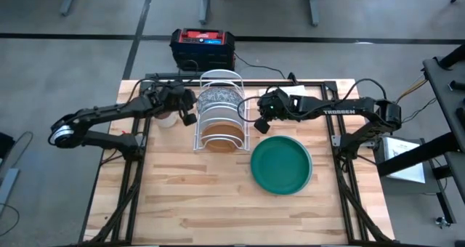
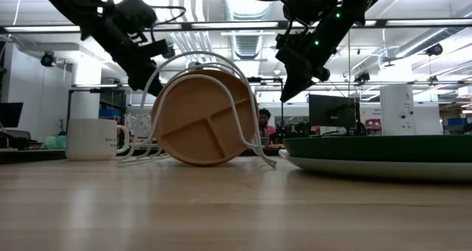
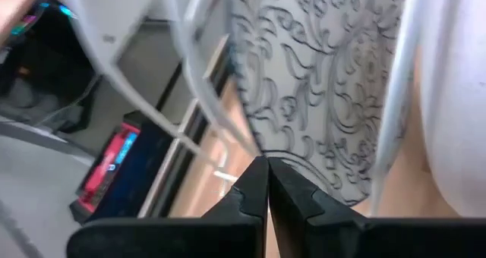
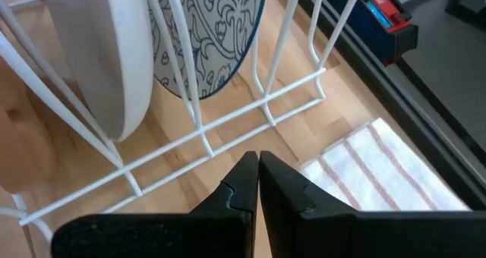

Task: Sort dishes
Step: Put the blue patterned plate in the dish rack

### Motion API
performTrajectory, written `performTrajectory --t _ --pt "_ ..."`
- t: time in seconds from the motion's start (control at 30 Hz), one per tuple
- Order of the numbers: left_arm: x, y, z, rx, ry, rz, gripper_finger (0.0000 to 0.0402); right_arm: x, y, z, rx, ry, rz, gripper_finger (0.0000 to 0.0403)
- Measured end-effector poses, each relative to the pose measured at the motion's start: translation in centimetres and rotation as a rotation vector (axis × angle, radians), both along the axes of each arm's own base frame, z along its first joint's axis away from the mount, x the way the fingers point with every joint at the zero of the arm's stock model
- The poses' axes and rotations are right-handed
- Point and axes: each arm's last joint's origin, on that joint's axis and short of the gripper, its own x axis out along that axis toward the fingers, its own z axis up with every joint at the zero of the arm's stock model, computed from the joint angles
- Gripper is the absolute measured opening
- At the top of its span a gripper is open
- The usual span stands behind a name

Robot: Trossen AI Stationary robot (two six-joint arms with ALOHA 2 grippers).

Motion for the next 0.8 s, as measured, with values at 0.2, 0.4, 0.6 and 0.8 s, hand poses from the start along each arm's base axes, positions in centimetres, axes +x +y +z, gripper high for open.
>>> performTrajectory --t 0.2,0.4,0.6,0.8 --pt "1.0 0.5 -1.2 -0.038 0.026 -0.021 0.0 -0.1 0.0 -0.2 0.007 0.003 -0.007 0.0007" --pt "1.7 0.9 -1.2 -0.047 0.029 -0.029 0.0 -0.1 0.0 -0.2 0.007 0.003 -0.007 0.0007" --pt "1.6 1.0 -0.5 -0.01 0.042 0.014 0.0 -0.1 0.0 -0.2 0.006 0.003 -0.006 0.0007" --pt "1.1 0.8 0.2 -0.02 0.058 0.044 0.0 0.0 0.0 -0.2 0.013 -0.013 -0.019 0.0007"
